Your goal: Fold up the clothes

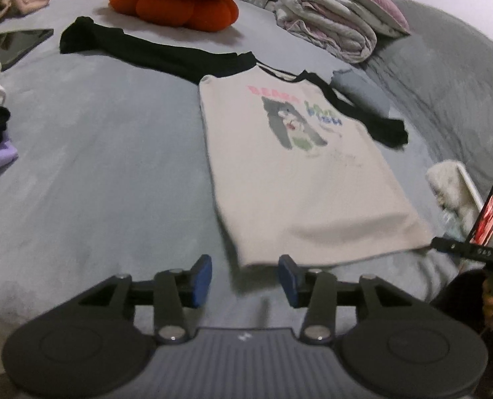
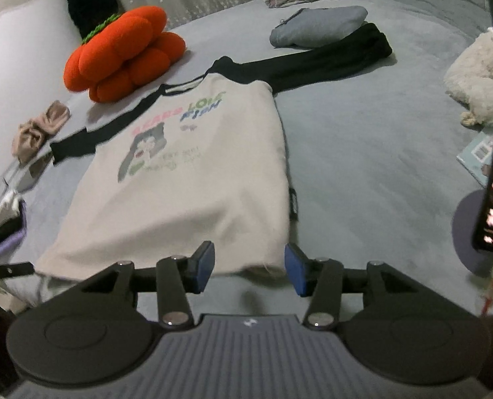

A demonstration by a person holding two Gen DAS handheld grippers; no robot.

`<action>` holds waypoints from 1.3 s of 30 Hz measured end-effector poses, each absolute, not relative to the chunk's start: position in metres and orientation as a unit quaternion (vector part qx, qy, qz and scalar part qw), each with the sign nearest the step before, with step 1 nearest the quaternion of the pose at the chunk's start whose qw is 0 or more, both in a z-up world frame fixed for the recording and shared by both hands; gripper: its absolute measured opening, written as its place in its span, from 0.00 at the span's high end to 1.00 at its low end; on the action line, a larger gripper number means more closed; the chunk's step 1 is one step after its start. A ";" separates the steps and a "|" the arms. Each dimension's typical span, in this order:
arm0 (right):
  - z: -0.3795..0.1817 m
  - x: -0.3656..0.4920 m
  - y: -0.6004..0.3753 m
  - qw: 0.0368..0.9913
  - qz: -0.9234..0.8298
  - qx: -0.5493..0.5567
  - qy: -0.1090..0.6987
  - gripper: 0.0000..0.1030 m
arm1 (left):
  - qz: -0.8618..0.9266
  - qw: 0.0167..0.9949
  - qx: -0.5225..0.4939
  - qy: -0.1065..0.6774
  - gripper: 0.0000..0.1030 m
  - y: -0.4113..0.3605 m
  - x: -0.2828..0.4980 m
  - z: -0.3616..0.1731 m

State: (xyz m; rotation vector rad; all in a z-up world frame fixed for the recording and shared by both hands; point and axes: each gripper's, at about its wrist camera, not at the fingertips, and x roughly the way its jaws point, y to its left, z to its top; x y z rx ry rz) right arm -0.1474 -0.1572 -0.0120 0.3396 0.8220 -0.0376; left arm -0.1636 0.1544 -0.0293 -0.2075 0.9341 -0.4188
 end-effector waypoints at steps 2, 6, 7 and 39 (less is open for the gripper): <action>-0.017 -0.153 -0.152 0.907 -0.023 0.138 0.398 0.50 | -0.196 0.873 -0.080 0.439 0.49 0.152 -0.171 -0.034; -0.024 -0.160 -0.141 0.918 -0.033 0.085 0.386 0.50 | -0.186 0.891 -0.055 0.411 0.49 0.144 -0.185 -0.044; -0.026 -0.162 -0.139 0.921 -0.035 0.075 0.381 0.50 | -0.182 0.896 -0.053 0.401 0.49 0.143 -0.187 -0.045; -0.052 -0.153 -0.132 0.940 -0.085 0.093 0.316 0.83 | -0.141 0.929 -0.156 0.305 0.70 0.138 -0.188 -0.056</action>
